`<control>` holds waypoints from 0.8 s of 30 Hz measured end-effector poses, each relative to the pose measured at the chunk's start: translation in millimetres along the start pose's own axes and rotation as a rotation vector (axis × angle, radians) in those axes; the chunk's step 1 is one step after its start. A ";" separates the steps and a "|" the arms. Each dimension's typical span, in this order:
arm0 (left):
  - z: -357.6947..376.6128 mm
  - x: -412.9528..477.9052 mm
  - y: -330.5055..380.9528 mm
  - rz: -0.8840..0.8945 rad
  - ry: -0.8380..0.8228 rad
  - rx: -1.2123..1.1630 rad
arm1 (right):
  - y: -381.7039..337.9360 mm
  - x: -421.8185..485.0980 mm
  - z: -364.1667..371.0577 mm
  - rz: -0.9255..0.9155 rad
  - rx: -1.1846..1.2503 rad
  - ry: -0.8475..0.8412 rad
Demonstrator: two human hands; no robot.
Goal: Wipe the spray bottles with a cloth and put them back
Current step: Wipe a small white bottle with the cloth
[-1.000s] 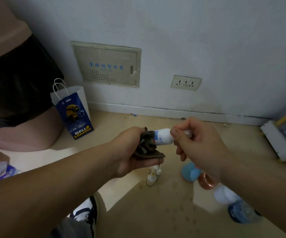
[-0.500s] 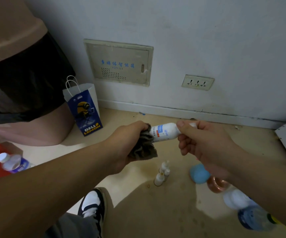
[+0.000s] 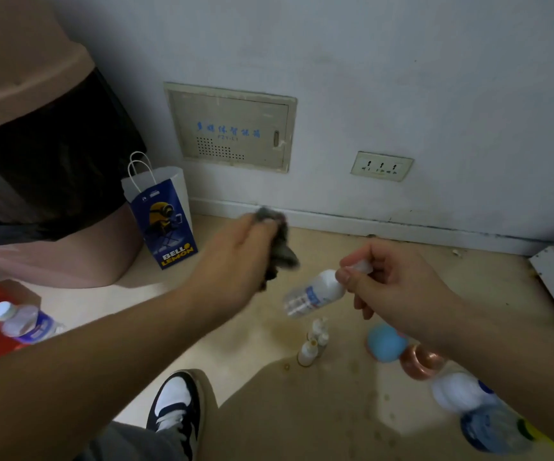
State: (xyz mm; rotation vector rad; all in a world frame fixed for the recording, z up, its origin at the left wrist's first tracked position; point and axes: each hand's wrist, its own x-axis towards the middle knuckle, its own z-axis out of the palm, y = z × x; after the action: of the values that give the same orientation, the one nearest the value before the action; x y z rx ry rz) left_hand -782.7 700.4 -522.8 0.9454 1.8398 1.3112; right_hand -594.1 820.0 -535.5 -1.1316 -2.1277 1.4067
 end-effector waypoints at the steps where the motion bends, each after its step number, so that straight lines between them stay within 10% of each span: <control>1: 5.6 -3.9 -2.2 0.154 -0.138 0.127 | -0.6 -0.9 0.4 -0.026 0.017 -0.018; 5: 23.7 -10.3 -10.4 0.313 -0.506 0.348 | -4.8 -9.0 1.1 -0.154 -0.004 -0.057; 12: 10.0 3.3 -10.1 -0.212 -0.616 0.195 | -19.2 -13.9 -21.2 -0.221 -0.068 -0.111; 24: 26.2 -7.0 -12.7 -0.013 -0.508 0.349 | -21.1 -18.1 -13.2 -0.069 0.067 -0.134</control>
State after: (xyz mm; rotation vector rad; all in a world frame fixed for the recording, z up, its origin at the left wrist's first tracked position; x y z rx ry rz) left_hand -759.2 703.6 -541.1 1.3048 1.6817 0.6600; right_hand -583.2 810.0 -508.5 -0.9536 -2.1700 1.5492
